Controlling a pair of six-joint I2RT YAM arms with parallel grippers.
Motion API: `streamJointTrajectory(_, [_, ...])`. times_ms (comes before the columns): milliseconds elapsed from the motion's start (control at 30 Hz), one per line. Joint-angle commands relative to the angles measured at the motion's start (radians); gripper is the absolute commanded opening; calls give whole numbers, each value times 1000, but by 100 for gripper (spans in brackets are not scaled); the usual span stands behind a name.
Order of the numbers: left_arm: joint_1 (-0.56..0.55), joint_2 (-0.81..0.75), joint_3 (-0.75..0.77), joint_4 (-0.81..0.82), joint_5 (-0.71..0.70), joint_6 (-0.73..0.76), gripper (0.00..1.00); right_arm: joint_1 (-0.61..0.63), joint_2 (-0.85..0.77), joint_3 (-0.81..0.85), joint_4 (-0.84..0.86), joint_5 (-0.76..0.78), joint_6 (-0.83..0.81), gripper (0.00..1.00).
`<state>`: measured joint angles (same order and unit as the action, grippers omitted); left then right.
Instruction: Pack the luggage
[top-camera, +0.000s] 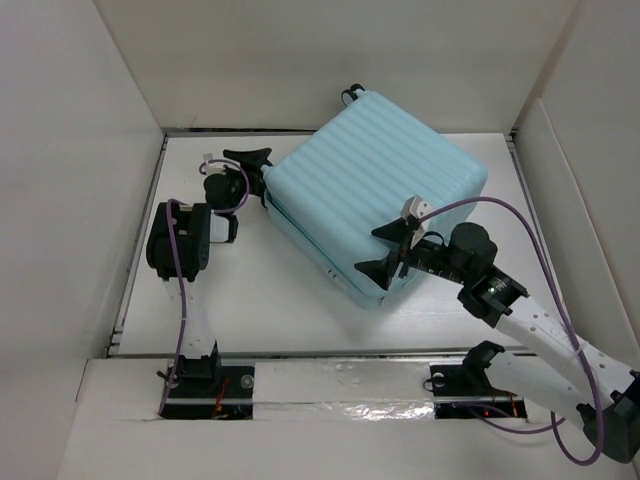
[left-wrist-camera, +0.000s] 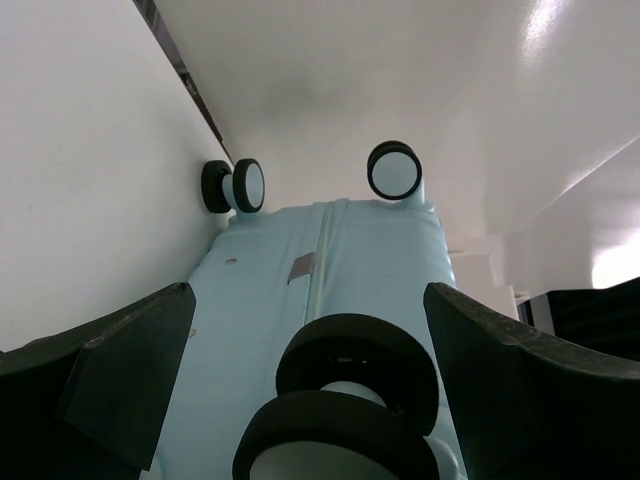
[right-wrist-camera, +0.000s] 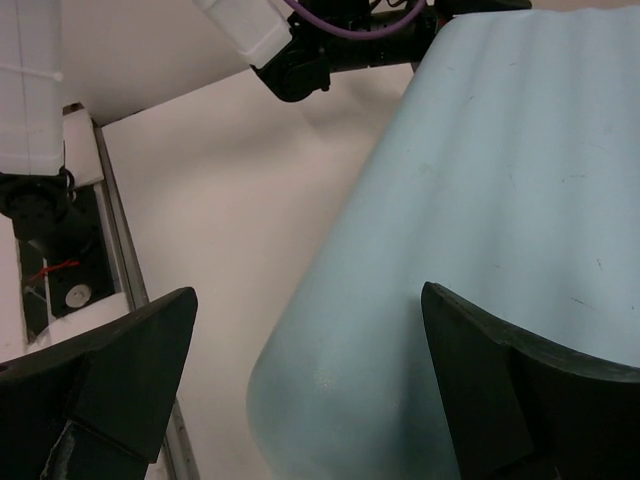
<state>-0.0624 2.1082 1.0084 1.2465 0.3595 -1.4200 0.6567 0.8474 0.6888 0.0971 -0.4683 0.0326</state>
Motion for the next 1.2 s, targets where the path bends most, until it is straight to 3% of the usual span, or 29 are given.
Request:
streamJointTrajectory(0, [-7, -27, 48, 260, -28, -39, 99, 23, -30, 2, -10, 53, -13, 100])
streamJointTrajectory(533, [-7, -215, 93, 266, -16, -40, 97, 43, -163, -26, -96, 143, -20, 100])
streamJointTrajectory(633, [-7, -231, 111, 263, -4, -43, 93, 43, -203, -40, -129, 158, -20, 100])
streamJointTrajectory(800, [-7, -267, 105, 235, 9, -23, 76, 43, -231, -46, -158, 181, -20, 100])
streamJointTrajectory(1167, [-7, -425, 170, 65, 32, 65, 74, 52, -272, -51, -174, 209, -13, 100])
